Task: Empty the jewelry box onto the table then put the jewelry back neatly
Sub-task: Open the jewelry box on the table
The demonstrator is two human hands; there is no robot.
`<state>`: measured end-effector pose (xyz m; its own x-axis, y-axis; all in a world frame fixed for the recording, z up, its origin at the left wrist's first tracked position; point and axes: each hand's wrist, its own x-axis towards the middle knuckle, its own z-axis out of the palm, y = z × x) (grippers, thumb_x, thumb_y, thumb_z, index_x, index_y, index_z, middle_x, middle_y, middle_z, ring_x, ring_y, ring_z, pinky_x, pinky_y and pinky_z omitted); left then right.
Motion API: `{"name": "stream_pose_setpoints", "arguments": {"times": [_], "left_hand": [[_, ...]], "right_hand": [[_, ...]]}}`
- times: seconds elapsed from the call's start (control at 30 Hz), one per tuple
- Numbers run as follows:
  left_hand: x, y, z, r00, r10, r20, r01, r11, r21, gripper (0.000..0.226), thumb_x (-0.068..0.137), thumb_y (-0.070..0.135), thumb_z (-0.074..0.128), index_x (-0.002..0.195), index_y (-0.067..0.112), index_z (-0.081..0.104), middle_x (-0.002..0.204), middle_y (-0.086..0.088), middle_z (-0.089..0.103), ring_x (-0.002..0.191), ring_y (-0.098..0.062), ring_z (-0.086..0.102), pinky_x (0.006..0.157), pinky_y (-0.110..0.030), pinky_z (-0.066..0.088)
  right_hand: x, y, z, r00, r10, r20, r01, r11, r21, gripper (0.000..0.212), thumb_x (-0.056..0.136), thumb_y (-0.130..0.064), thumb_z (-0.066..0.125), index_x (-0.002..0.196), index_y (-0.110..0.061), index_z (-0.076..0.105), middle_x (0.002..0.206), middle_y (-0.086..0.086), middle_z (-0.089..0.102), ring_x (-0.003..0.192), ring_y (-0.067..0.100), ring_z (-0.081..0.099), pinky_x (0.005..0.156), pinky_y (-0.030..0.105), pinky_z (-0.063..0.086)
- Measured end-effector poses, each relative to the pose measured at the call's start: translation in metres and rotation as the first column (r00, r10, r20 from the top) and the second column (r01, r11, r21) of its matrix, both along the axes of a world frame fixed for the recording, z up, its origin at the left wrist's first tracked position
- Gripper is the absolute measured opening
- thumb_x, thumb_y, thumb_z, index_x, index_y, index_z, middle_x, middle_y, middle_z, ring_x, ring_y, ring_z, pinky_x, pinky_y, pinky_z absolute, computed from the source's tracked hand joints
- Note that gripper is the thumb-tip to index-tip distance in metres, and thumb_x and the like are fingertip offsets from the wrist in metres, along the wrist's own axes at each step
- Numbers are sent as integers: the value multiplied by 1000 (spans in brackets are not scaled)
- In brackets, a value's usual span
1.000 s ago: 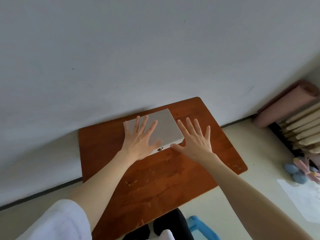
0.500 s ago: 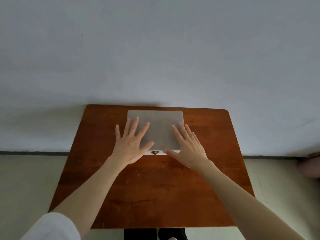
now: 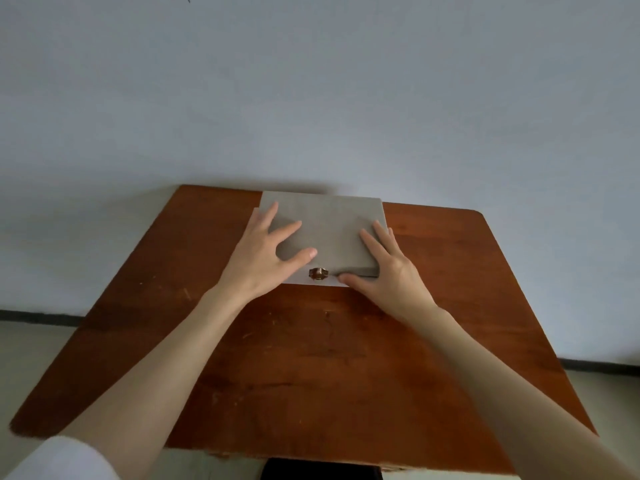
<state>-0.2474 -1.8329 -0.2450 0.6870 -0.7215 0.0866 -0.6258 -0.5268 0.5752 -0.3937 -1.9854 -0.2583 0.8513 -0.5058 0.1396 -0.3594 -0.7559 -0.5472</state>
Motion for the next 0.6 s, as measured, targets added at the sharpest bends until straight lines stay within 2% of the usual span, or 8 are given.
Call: {"name": "stream_pose_setpoints", "arguments": {"times": [0.13, 0.3, 0.4, 0.47, 0.53, 0.6], "left_hand": [[-17, 14, -2, 998, -55, -4, 55, 998, 32, 77, 75, 62, 59, 141, 31, 35, 157, 4, 6, 144, -12, -12, 116, -39, 6], [-38, 28, -8, 983, -164, 85, 157, 984, 89, 85, 71, 60, 64, 143, 31, 29, 157, 4, 7, 144, -13, -11, 116, -41, 11], [-52, 34, -13, 966, -173, 190, 158, 983, 94, 84, 72, 59, 64, 143, 31, 30, 156, 5, 12, 145, -15, -4, 115, -41, 16], [-60, 35, -14, 934, -168, 316, 130, 982, 137, 85, 72, 63, 62, 143, 31, 29, 155, 2, 16, 145, -20, 2, 115, -42, 18], [-68, 32, -15, 873, -165, 459, 70, 974, 215, 89, 68, 69, 59, 143, 28, 30, 153, -2, 22, 144, -26, 11, 112, -49, 20], [-78, 25, -16, 834, -153, 530, 15, 967, 254, 93, 64, 71, 61, 138, 21, 37, 148, -11, 32, 139, -34, 24, 108, -56, 22]], "right_hand": [[-18, 8, 3, 1000, -14, 4, 14, 999, 33, 84, 78, -43, 69, 146, -17, 26, 157, -8, 14, 146, 16, 10, 115, 32, 20], [-49, 22, 3, 998, -33, 46, 32, 999, 4, 78, 80, -39, 68, 145, -14, 31, 155, -7, 21, 142, 18, 24, 115, 32, 26], [-65, 31, 1, 995, -58, 75, 59, 998, -14, 72, 82, -37, 67, 143, -16, 35, 153, -8, 26, 138, 17, 33, 111, 29, 28], [-74, 36, 0, 992, -77, 104, 79, 997, -13, 68, 83, -34, 67, 141, -17, 38, 152, -9, 29, 136, 16, 37, 109, 26, 29], [-79, 38, -3, 987, -85, 137, 86, 996, -5, 65, 84, -30, 68, 140, -16, 40, 151, -9, 32, 137, 14, 36, 110, 25, 28], [-80, 40, -7, 981, -90, 173, 91, 996, 0, 63, 84, -25, 68, 140, -15, 41, 150, -7, 34, 138, 14, 34, 111, 26, 28]]}}
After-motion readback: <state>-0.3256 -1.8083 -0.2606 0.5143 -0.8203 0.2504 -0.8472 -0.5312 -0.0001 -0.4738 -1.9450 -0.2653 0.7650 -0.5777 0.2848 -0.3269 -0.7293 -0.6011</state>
